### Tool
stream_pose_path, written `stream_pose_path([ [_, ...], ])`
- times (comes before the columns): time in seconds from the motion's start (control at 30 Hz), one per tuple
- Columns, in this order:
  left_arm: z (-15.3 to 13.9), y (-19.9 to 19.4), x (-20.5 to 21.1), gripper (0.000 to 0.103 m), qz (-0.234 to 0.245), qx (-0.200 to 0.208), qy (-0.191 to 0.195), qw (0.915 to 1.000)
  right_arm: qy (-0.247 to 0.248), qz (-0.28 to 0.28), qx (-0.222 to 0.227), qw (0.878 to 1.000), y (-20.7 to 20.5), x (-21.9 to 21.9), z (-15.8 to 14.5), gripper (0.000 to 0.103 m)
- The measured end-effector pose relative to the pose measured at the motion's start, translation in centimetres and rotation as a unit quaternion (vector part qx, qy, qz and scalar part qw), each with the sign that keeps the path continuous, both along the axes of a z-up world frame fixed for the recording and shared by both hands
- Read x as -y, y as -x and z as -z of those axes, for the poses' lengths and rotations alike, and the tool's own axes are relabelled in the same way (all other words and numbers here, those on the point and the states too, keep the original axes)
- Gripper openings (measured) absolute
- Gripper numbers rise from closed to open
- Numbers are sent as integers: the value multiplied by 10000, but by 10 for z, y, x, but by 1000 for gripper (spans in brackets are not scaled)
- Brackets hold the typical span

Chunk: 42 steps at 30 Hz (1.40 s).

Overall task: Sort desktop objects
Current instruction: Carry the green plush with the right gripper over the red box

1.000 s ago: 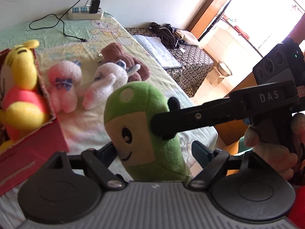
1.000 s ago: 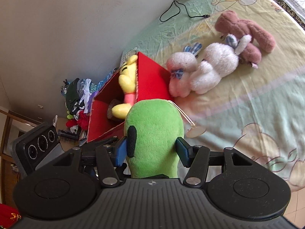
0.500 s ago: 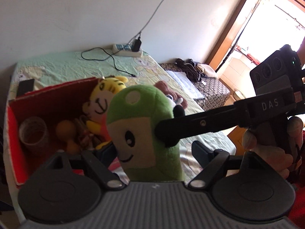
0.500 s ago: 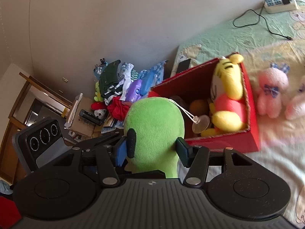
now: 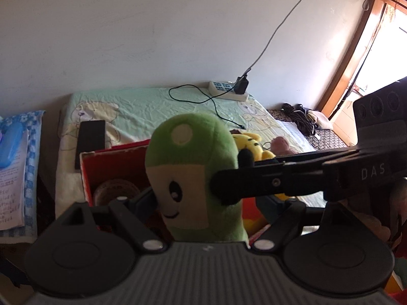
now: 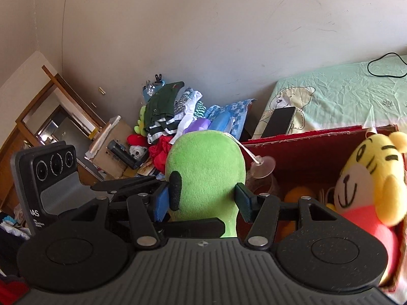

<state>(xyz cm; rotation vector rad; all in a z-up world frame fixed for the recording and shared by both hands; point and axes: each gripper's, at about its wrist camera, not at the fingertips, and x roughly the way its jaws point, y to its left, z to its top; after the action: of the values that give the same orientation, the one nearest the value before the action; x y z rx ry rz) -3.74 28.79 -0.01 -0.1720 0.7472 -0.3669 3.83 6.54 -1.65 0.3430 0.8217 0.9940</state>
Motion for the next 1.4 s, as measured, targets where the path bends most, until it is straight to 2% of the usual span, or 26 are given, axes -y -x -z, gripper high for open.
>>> stream_pose_path([
  [0.2,30,-19,-18,83,-286,-287,-133,9991,-36,-74,-163,9998,-17,-19,33,57],
  [0.33,46,-27,-20,83,-435,-483,-401,9971,197,-158,91,9996,-22,-32,45,57],
  [0.4,50,-29,-22,83,-483,-548,-486,9961,265,-156,60,9995,-25,-36,51,57],
  [0.6,54,-28,-26,85,-606,-603,-562,9948,-131,92,-727,9972,-34,-38,68,57],
  [0.77,50,-28,-31,85,-742,-654,-471,9940,-414,560,-1571,9851,-47,-38,76,56],
  [0.9,41,-23,-32,86,-841,-559,-530,9935,-299,904,-1812,9788,-48,-39,80,56],
  [1.0,34,-18,-34,89,-916,-460,-505,9934,-496,1040,-2183,9690,-50,-36,89,56],
  [1.13,29,-13,-31,89,-841,-388,-464,9946,-626,1186,-2258,9649,-52,-40,91,56],
  [1.27,26,-8,-28,83,-953,-290,-566,9934,-585,1337,-2389,9600,-55,-41,97,56],
  [1.4,31,-11,-29,80,-1028,-376,-491,9928,-584,1354,-2397,9596,-55,-45,98,58],
])
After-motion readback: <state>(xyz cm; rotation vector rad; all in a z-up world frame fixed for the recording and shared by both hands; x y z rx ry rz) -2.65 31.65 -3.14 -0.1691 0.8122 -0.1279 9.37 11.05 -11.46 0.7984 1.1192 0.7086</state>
